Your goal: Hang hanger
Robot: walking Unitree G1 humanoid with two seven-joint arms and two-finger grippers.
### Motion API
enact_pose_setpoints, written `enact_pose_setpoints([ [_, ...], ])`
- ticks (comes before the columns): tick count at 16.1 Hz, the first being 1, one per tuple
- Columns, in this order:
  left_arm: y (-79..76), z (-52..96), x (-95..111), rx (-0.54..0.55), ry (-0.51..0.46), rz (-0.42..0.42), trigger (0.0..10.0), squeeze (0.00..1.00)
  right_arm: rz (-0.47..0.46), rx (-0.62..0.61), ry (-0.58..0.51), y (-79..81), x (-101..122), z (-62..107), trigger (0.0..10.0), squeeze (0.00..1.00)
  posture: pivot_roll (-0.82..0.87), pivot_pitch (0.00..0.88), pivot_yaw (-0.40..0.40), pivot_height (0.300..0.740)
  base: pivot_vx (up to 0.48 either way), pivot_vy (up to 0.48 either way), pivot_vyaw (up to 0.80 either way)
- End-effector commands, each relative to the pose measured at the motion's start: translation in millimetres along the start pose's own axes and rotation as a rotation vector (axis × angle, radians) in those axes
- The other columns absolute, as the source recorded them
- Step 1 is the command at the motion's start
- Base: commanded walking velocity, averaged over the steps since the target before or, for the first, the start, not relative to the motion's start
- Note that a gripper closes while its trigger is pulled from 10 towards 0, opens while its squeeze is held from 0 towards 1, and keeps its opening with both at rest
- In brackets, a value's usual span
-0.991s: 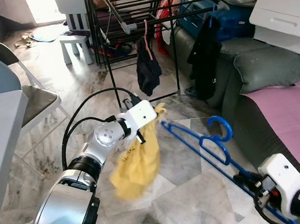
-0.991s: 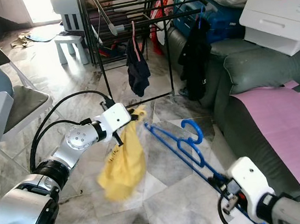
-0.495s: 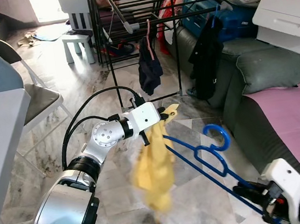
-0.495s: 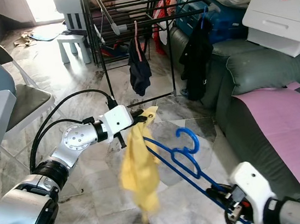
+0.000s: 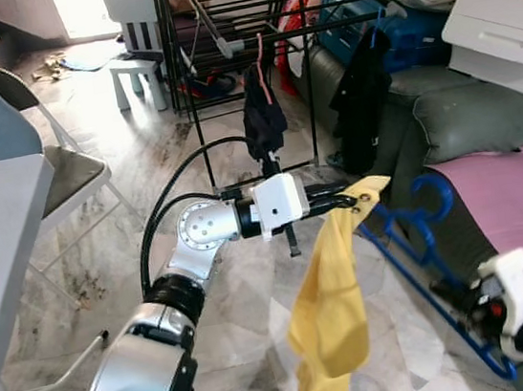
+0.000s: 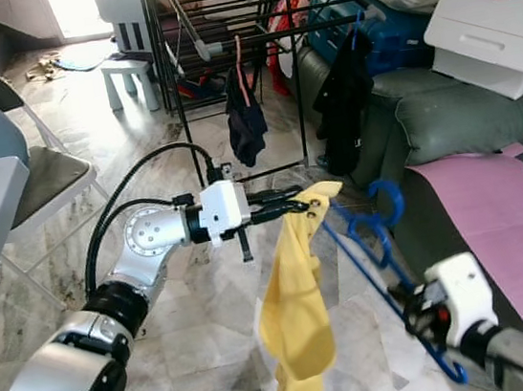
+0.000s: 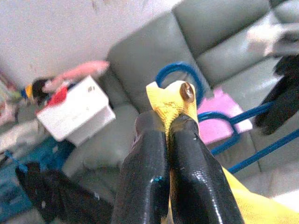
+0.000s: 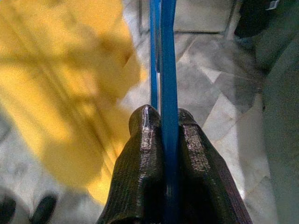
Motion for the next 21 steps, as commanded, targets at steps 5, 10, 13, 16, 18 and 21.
enact_pose_setpoints([
  [5, -0.5, 10.0, -17.7, 0.005, 0.094, 0.023, 10.0, 0.0, 0.033, -0.013, -0.021, -14.3, 10.1, 6.7, 10.0, 0.0, -0.04, 0.0, -0.05, 0.74, 0.0, 0.0, 0.0],
  [10, 23.9, 31.6, -52.0, 0.207, 0.3, 0.164, 10.0, 0.0, 0.216, 0.068, 0.08, -22.6, 12.5, 43.1, 10.0, 0.0, -0.06, 0.0, -0.039, 0.74, 0.0, 0.0, 0.0],
  [13, 27.7, 23.3, -42.4, 0.164, 0.285, 0.098, 10.0, 0.0, 0.23, 0.173, 0.094, -12.8, 19.9, 63.9, 10.0, 0.0, -0.07, 0.0, -0.03, 0.74, 0.0, 0.0, 0.0],
  [16, 24.8, 18.6, -40.0, 0.103, 0.311, 0.018, 10.0, 0.0, 0.233, 0.266, 0.098, 2.8, 25.5, 74.2, 10.0, 0.0, -0.07, 0.0, -0.023, 0.74, 0.0, 0.0, 0.0],
  [18, 28.0, 20.0, -39.4, 0.103, 0.327, -0.009, 10.0, 0.0, 0.23, 0.304, 0.118, 9.2, 23.3, 80.8, 10.0, 0.0, -0.07, 0.0, -0.022, 0.74, 0.0, 0.0, 0.0],
  [21, 30.3, 20.8, -38.7, 0.113, 0.327, -0.017, 10.0, 0.0, 0.22, 0.327, 0.13, 13.5, 20.8, 84.5, 10.0, 0.0, -0.08, 0.0, -0.022, 0.74, 0.0, 0.0, 0.0],
])
Point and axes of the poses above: a point about 5 cm out from each wrist's last joint towards the gripper, its own z axis pointing back from the gripper into the wrist, its own x axis along the axis of the wrist's last joint, y = z × x, the point moved 5 cm from there along -z, pointing out of the wrist towards the gripper, and after that the axes turned 6 degrees about z, right-handed, at the moved point
